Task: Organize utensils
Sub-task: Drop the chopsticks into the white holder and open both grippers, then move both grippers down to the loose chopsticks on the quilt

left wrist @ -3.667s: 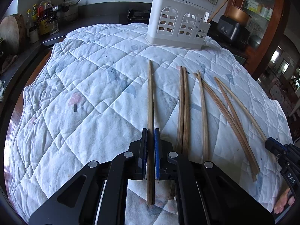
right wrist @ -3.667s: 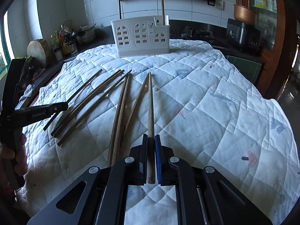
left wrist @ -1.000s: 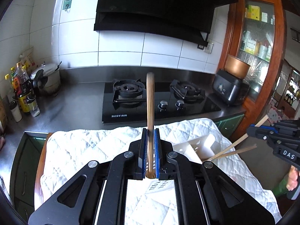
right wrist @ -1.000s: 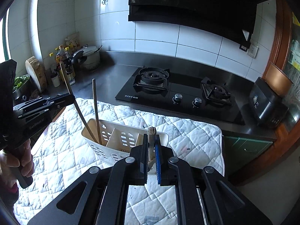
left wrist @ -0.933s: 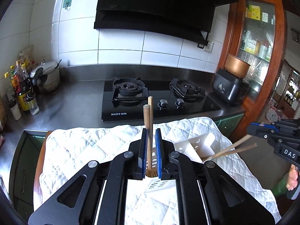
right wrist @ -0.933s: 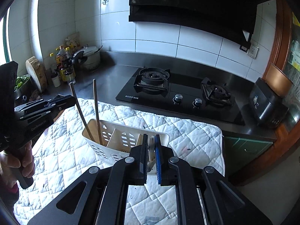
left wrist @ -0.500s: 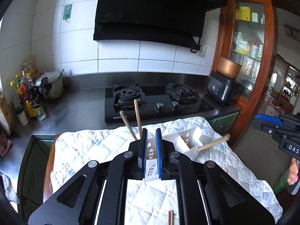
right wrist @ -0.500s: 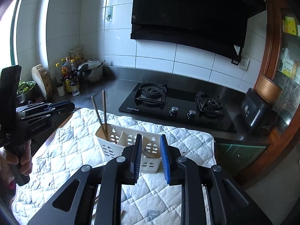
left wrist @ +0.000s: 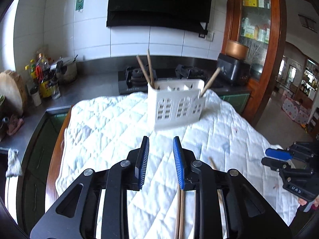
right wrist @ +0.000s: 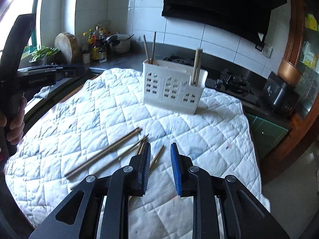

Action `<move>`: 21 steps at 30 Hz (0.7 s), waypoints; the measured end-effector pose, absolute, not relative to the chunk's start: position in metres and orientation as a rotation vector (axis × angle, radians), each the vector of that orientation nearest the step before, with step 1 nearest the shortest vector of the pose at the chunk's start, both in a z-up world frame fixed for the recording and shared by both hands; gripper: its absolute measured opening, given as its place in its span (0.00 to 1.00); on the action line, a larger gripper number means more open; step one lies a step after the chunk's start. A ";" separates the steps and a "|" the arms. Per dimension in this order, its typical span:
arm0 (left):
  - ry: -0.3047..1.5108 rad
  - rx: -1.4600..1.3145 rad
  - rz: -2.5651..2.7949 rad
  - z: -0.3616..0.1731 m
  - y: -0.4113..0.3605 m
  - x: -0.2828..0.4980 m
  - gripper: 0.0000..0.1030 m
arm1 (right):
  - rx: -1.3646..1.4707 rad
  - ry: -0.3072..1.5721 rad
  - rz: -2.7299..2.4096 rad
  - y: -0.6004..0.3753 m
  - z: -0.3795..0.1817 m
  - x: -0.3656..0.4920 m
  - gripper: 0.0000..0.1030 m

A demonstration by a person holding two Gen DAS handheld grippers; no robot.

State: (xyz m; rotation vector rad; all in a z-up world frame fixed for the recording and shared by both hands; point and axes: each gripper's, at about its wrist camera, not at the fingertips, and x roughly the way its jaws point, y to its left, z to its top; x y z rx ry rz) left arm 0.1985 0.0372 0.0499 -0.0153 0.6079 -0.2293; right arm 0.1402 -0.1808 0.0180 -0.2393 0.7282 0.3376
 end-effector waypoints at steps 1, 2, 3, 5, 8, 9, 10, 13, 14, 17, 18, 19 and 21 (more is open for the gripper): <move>0.616 -0.019 -0.221 0.043 0.041 0.191 0.25 | -0.236 0.743 0.344 -0.179 0.008 0.132 0.20; 0.623 -0.025 -0.214 0.037 0.045 0.183 0.25 | -0.235 0.751 0.342 -0.177 -0.001 0.124 0.20; 0.630 -0.033 -0.209 0.031 0.049 0.178 0.25 | -0.231 0.759 0.336 -0.174 -0.010 0.118 0.20; 0.647 -0.050 -0.194 0.019 0.057 0.166 0.25 | -0.207 0.779 0.334 -0.172 -0.026 0.107 0.20; 0.676 -0.075 -0.179 0.001 0.066 0.152 0.25 | -0.136 0.820 0.344 -0.173 -0.045 0.098 0.19; 0.689 -0.086 -0.179 -0.005 0.067 0.148 0.25 | -0.118 0.831 0.348 -0.171 -0.050 0.094 0.18; 0.700 -0.096 -0.180 -0.009 0.068 0.145 0.25 | -0.103 0.839 0.350 -0.170 -0.054 0.092 0.18; 0.722 -0.117 -0.175 -0.021 0.071 0.135 0.25 | -0.065 0.859 0.354 -0.168 -0.063 0.089 0.15; 0.727 -0.120 -0.172 -0.024 0.071 0.133 0.25 | -0.050 0.867 0.360 -0.167 -0.065 0.088 0.15; 0.738 -0.127 -0.164 -0.032 0.074 0.126 0.25 | -0.038 0.884 0.367 -0.164 -0.072 0.085 0.15; 0.742 -0.127 -0.163 -0.034 0.074 0.125 0.25 | -0.028 0.891 0.376 -0.164 -0.074 0.085 0.15; 0.747 -0.129 -0.161 -0.036 0.075 0.124 0.25 | -0.021 0.897 0.380 -0.163 -0.076 0.084 0.15; 0.758 -0.131 -0.155 -0.040 0.077 0.123 0.25 | -0.021 0.905 0.382 -0.160 -0.079 0.083 0.15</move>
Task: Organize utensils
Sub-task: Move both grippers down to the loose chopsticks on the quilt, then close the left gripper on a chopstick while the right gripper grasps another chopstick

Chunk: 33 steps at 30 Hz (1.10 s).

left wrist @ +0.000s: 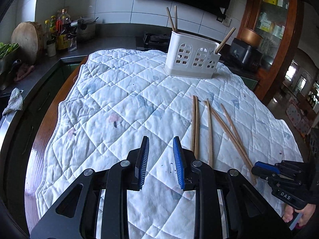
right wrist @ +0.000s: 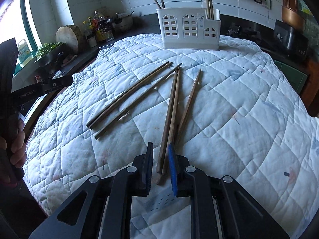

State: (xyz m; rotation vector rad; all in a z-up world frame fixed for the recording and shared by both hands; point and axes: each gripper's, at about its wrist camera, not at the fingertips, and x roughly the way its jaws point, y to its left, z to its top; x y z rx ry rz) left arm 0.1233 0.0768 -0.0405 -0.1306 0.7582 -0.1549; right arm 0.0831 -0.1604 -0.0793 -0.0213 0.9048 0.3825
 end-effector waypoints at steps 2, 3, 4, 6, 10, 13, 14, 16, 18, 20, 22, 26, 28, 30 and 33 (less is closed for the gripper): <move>0.765 -0.139 -0.150 -0.043 0.079 0.123 0.25 | -0.018 0.913 0.390 -0.158 -0.082 0.082 0.15; 0.768 -0.144 -0.148 -0.044 0.080 0.123 0.25 | -0.015 0.919 0.397 -0.157 -0.083 0.082 0.15; 0.770 -0.148 -0.147 -0.045 0.081 0.123 0.25 | -0.008 0.925 0.407 -0.155 -0.085 0.081 0.15; 0.775 -0.152 -0.144 -0.047 0.082 0.123 0.25 | -0.006 0.927 0.426 -0.151 -0.086 0.080 0.15; 0.787 -0.153 -0.143 -0.051 0.081 0.123 0.25 | 0.019 0.917 0.443 -0.151 -0.083 0.079 0.15; 0.790 -0.158 -0.148 -0.053 0.081 0.121 0.25 | 0.033 0.896 0.395 -0.160 -0.081 0.078 0.15; 0.792 -0.158 -0.153 -0.054 0.080 0.121 0.25 | 0.038 0.894 0.375 -0.164 -0.081 0.078 0.15; 0.801 -0.154 -0.162 -0.057 0.077 0.120 0.25 | 0.062 0.904 0.347 -0.171 -0.084 0.079 0.14; 0.811 -0.156 -0.175 -0.060 0.075 0.120 0.25 | 0.079 0.911 0.334 -0.175 -0.087 0.081 0.14; 0.819 -0.163 -0.188 -0.063 0.073 0.120 0.25 | 0.096 0.909 0.321 -0.178 -0.088 0.083 0.13; 0.825 -0.172 -0.204 -0.066 0.071 0.119 0.25 | 0.115 0.907 0.314 -0.179 -0.088 0.086 0.13; 0.841 -0.186 -0.238 -0.072 0.064 0.120 0.25 | 0.101 0.916 0.297 -0.173 -0.092 0.094 0.13; 0.845 -0.179 -0.259 -0.074 0.059 0.119 0.25 | 0.066 0.918 0.277 -0.169 -0.095 0.096 0.12; 0.853 -0.164 -0.283 -0.076 0.053 0.120 0.25 | 0.047 0.911 0.272 -0.167 -0.096 0.095 0.12; 0.869 -0.147 -0.314 -0.080 0.044 0.123 0.23 | 0.037 0.907 0.267 -0.167 -0.096 0.094 0.11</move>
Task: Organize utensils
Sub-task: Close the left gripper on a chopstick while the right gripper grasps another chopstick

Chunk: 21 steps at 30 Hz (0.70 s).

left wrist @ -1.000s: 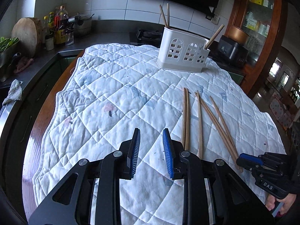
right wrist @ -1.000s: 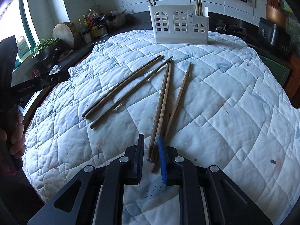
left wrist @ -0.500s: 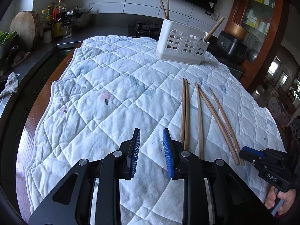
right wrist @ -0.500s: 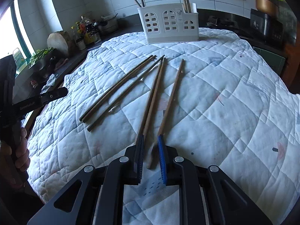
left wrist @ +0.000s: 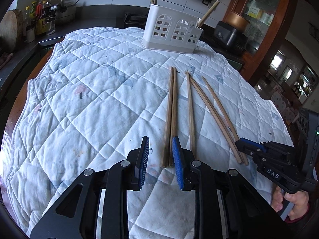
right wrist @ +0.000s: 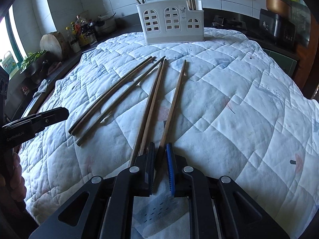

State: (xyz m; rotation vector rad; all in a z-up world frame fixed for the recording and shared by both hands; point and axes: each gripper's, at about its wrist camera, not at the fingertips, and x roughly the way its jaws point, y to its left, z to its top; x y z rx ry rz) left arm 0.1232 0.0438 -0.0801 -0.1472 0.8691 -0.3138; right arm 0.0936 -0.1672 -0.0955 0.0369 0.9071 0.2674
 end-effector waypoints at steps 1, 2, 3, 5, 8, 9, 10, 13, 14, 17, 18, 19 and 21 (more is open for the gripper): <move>0.870 -0.139 -0.318 -0.081 0.041 0.125 0.23 | 0.041 0.907 0.268 -0.169 -0.096 0.093 0.11; 0.871 -0.130 -0.320 -0.082 0.038 0.126 0.23 | 0.044 0.906 0.267 -0.170 -0.096 0.093 0.10; 0.873 -0.124 -0.321 -0.083 0.036 0.129 0.23 | 0.046 0.904 0.264 -0.171 -0.095 0.093 0.10; 0.874 -0.120 -0.324 -0.084 0.034 0.133 0.23 | 0.049 0.900 0.255 -0.175 -0.094 0.092 0.09; 0.876 -0.116 -0.332 -0.083 0.032 0.139 0.23 | 0.055 0.896 0.243 -0.182 -0.093 0.091 0.08; 0.878 -0.115 -0.335 -0.084 0.031 0.141 0.23 | 0.056 0.896 0.239 -0.183 -0.093 0.091 0.08; 0.880 -0.112 -0.335 -0.084 0.029 0.143 0.23 | 0.056 0.894 0.234 -0.185 -0.093 0.091 0.08; 0.894 -0.105 -0.322 -0.089 0.027 0.150 0.22 | 0.061 0.893 0.223 -0.191 -0.093 0.089 0.07; 0.900 -0.112 -0.320 -0.091 0.027 0.152 0.22 | 0.064 0.893 0.221 -0.193 -0.094 0.089 0.07; 0.906 -0.126 -0.318 -0.095 0.028 0.155 0.14 | 0.067 0.893 0.220 -0.196 -0.094 0.088 0.07; 0.907 -0.128 -0.317 -0.095 0.028 0.156 0.13 | 0.066 0.892 0.220 -0.197 -0.094 0.088 0.07; 0.905 -0.131 -0.310 -0.095 0.029 0.157 0.13 | 0.065 0.891 0.220 -0.197 -0.094 0.087 0.07; 0.907 -0.143 -0.308 -0.096 0.031 0.159 0.13 | 0.066 0.891 0.221 -0.197 -0.095 0.088 0.07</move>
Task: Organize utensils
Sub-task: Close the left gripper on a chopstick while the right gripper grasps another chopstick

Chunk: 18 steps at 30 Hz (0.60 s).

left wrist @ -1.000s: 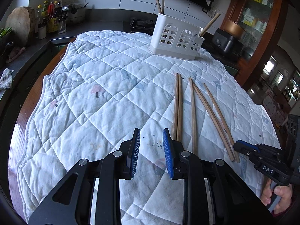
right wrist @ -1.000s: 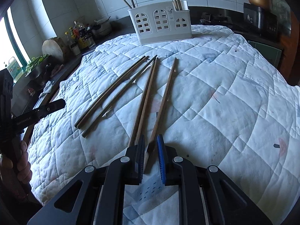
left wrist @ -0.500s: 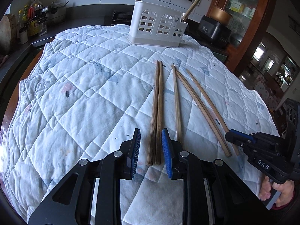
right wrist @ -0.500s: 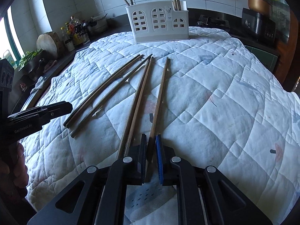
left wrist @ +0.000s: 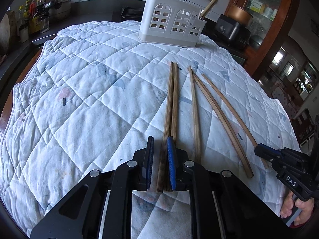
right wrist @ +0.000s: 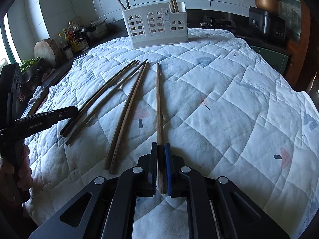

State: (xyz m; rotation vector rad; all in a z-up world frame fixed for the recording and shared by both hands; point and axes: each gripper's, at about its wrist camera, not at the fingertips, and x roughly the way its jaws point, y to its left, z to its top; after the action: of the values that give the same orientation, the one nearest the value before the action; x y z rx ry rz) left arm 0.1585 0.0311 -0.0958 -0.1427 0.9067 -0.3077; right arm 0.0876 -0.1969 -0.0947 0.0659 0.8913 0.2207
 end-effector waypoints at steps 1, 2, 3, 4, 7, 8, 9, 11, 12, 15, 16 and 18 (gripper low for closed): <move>0.909 -0.143 -0.307 -0.097 0.031 0.159 0.13 | 0.064 0.892 0.221 -0.197 -0.095 0.088 0.07; 0.912 -0.142 -0.313 -0.097 0.031 0.159 0.13 | 0.058 0.893 0.220 -0.196 -0.095 0.088 0.07; 0.913 -0.132 -0.317 -0.098 0.029 0.159 0.13 | 0.053 0.892 0.219 -0.195 -0.095 0.088 0.07; 0.912 -0.117 -0.315 -0.098 0.027 0.158 0.13 | 0.045 0.891 0.218 -0.195 -0.095 0.088 0.07; 0.919 -0.077 -0.299 -0.100 0.018 0.159 0.13 | 0.024 0.890 0.215 -0.192 -0.096 0.089 0.07; 0.912 -0.053 -0.290 -0.100 0.014 0.159 0.13 | 0.017 0.890 0.214 -0.191 -0.096 0.090 0.07; 0.909 -0.031 -0.282 -0.100 0.011 0.160 0.13 | 0.013 0.891 0.213 -0.191 -0.096 0.090 0.07; 0.908 -0.017 -0.273 -0.100 0.009 0.163 0.13 | 0.006 0.890 0.212 -0.189 -0.097 0.092 0.07; 0.908 -0.021 -0.270 -0.100 0.009 0.164 0.13 | 0.003 0.889 0.212 -0.189 -0.097 0.092 0.07; 0.902 -0.024 -0.254 -0.099 0.009 0.165 0.13 | -0.003 0.885 0.212 -0.188 -0.097 0.092 0.07; 0.898 -0.009 -0.243 -0.099 0.007 0.163 0.11 | -0.001 0.883 0.214 -0.189 -0.097 0.092 0.07; 0.892 -0.007 -0.237 -0.098 0.007 0.161 0.08 | -0.002 0.877 0.217 -0.189 -0.095 0.090 0.07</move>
State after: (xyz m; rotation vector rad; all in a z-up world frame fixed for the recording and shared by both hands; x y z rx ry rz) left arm 0.1615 0.0067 -0.0978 -0.0069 0.8921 -0.2370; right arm 0.0900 -0.1892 -0.0947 -0.0016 0.8771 0.2168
